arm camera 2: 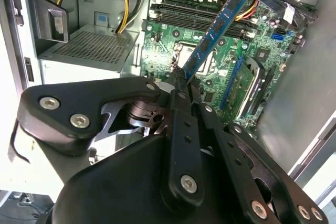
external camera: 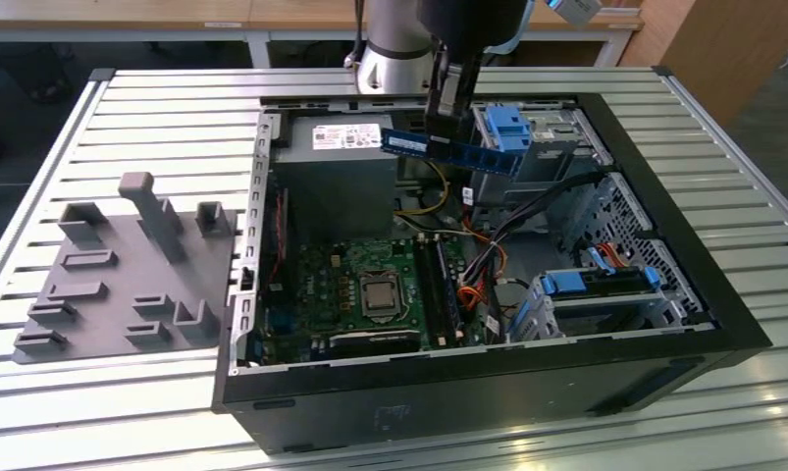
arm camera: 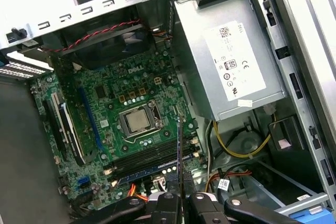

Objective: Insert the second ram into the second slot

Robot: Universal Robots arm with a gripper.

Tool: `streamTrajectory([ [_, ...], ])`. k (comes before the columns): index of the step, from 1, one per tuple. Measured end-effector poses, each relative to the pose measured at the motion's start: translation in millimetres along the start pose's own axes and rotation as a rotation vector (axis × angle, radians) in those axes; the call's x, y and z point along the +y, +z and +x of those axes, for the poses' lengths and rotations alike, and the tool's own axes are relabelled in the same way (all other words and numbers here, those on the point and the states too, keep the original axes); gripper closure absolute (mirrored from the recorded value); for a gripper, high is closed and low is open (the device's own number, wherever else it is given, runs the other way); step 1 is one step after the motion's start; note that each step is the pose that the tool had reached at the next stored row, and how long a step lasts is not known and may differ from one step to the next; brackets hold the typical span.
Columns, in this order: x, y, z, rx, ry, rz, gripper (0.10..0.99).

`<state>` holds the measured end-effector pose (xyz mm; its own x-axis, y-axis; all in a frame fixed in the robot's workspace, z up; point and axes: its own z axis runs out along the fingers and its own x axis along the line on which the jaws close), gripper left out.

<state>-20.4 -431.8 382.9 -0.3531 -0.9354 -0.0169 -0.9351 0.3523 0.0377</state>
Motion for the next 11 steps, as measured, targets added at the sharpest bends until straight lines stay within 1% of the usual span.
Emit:
streamTrajectory([
  [11, 0.0, 0.0, 0.0, -0.0011, 0.031, 0.001, 0.949],
])
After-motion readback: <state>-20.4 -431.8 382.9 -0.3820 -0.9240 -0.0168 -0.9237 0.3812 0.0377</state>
